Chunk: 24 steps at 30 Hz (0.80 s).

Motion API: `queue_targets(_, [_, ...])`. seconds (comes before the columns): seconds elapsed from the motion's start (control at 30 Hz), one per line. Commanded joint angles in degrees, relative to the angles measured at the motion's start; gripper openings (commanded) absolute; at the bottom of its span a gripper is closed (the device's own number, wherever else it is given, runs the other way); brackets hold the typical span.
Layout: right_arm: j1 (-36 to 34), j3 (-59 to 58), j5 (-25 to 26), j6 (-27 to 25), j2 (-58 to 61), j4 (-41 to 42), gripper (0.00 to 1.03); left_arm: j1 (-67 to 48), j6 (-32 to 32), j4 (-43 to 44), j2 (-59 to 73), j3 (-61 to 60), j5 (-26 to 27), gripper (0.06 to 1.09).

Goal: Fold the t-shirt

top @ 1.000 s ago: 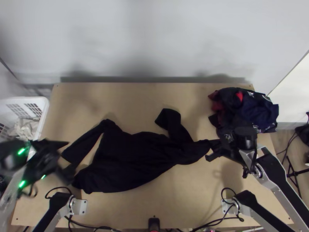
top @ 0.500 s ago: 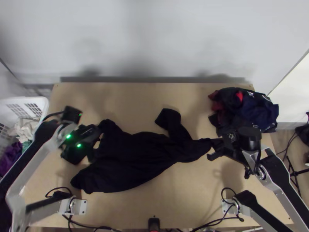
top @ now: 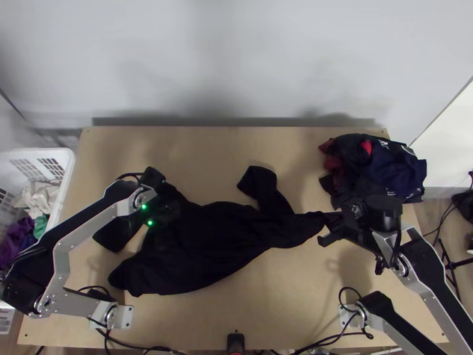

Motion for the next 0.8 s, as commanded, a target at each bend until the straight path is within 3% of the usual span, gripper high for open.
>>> queue_targets(0.0, [-0.3, -0.3, 0.0, 0.1, -0.4, -0.1, 0.03, 3.2, 2.5, 5.8, -1.5, -4.8, -5.4, 1.0])
queue_targets(0.23, [-0.2, 0.0, 0.0, 0.0, 0.3, 0.5, 0.03, 9.8, 6.5, 5.1, -1.4, -2.8, -5.4, 0.97])
queue_targets(0.3, [-0.2, 0.2, 0.0, 0.0, 0.6, 0.8, 0.03, 8.5, 6.7, 5.8, -1.1, -4.2, -5.2, 0.8])
queue_targets(0.37, [-0.3, 0.5, 0.0, 0.1, 0.9, 1.1, 0.03, 6.8, 4.3, 8.0, -1.0, -6.0, -5.2, 0.52])
queue_targets(0.4, [-0.4, 0.5, 0.0, 0.1, 1.0, 1.4, 0.03, 5.8, 4.0, 9.0, -1.1, -7.0, -5.3, 0.43])
queue_targets(0.53, [-0.4, 0.3, 0.0, 0.1, 1.0, 1.5, 0.03, 2.9, 3.2, 12.5, -2.4, -11.4, -5.2, 0.39])
queue_targets(0.67, [-0.4, 0.4, 0.1, 0.0, 0.9, 1.4, 0.03, 3.7, 1.1, 11.6, -5.7, -11.2, -3.9, 0.11])
queue_targets(0.77, [-0.5, 0.8, 0.1, -0.1, 0.9, 1.5, 0.03, 4.7, 1.6, 11.5, -10.0, -11.6, -3.9, 0.1])
